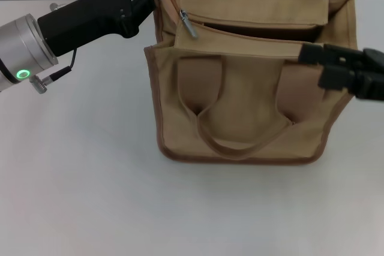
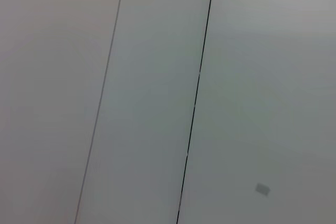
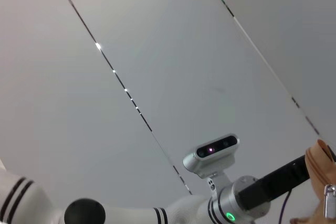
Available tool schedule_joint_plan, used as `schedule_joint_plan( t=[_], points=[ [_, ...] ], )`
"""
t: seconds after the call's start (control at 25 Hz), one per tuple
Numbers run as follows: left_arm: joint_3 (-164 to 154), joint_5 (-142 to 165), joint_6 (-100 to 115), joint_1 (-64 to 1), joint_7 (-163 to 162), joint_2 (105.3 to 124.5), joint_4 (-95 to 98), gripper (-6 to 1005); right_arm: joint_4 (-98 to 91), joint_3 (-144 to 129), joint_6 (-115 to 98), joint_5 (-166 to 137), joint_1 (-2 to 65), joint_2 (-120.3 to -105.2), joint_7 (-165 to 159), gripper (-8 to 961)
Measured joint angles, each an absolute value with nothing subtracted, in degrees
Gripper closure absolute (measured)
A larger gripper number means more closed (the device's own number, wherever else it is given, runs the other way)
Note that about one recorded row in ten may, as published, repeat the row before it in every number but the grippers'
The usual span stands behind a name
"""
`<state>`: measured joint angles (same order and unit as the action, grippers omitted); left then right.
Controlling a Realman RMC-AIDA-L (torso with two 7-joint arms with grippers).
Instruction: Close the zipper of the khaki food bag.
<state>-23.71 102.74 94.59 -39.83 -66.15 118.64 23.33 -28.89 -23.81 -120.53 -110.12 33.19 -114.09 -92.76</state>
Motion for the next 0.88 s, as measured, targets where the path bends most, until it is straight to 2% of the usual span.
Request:
schedule_joint_plan(
  t=[0.2,0.32,0.88],
  points=[
    [-23.53,102.01,94.96,-39.75,-66.75,118.66,21.79,967,-29.12,-24.24,-117.79,-110.12,36.93,-113.91,-99.49,130],
    [-23.75,102.00,95.69,-39.45,-66.38,118.66,21.66,966,-29.77,-24.61,-116.09,-110.40,39.27,-114.38,-101.60,133],
    [-23.90,101.99,96.82,-39.27,-66.24,118.72,21.51,962,-37.97,-32.22,-110.07,-110.39,44.91,-114.15,-114.28,134]
  ],
)
